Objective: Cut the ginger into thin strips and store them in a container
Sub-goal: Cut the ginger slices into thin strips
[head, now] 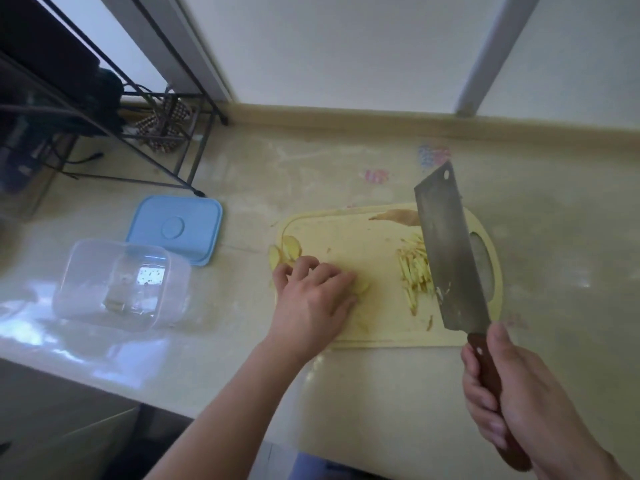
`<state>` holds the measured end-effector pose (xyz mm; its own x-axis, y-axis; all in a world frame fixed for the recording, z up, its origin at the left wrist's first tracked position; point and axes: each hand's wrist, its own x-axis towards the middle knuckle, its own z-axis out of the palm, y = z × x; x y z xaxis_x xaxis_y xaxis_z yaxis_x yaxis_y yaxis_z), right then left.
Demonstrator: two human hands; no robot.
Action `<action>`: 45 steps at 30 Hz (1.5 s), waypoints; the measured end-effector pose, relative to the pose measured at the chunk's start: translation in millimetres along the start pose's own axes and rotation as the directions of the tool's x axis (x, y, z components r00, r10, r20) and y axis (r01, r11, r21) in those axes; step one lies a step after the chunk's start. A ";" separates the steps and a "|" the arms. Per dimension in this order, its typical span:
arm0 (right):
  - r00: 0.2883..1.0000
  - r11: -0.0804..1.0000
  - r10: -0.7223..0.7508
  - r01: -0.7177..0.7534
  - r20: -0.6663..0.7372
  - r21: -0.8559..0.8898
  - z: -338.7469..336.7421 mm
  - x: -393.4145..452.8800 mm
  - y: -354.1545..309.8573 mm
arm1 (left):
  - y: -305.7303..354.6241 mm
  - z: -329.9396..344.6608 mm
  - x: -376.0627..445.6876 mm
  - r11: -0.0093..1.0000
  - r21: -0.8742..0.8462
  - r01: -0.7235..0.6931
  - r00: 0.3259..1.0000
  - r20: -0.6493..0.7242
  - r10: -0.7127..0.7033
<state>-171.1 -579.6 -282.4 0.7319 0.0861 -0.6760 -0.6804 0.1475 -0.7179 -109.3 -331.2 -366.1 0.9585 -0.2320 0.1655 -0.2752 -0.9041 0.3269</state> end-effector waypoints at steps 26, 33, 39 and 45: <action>1.000 0.998 0.014 -0.015 -0.023 -0.055 -3.5 -8.5 0.3 | 8.3 -34.7 43.9 0.852 -0.504 0.142 0.966 0.258 -0.009; 0.999 0.998 0.021 -0.023 -0.030 -0.054 -3.7 -8.9 -0.2 | 6.0 -24.3 55.3 0.905 -0.386 0.178 0.922 0.386 -0.016; 0.999 0.998 0.025 -0.026 -0.023 -0.049 -4.7 -9.9 -1.2 | 3.2 -20.6 44.0 0.974 -0.223 -0.033 0.935 0.338 0.109; 0.999 0.999 0.031 -0.032 -0.014 -0.044 -2.7 -7.3 -0.3 | 17.0 -9.2 22.1 1.000 0.009 -0.024 0.985 0.173 0.022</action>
<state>-176.3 -582.9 -277.7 0.7096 0.0765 -0.7005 -0.7044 0.1010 -0.7026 -93.4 -348.4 -348.3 0.9506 -0.3104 0.0090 -0.2973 -0.9015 0.3146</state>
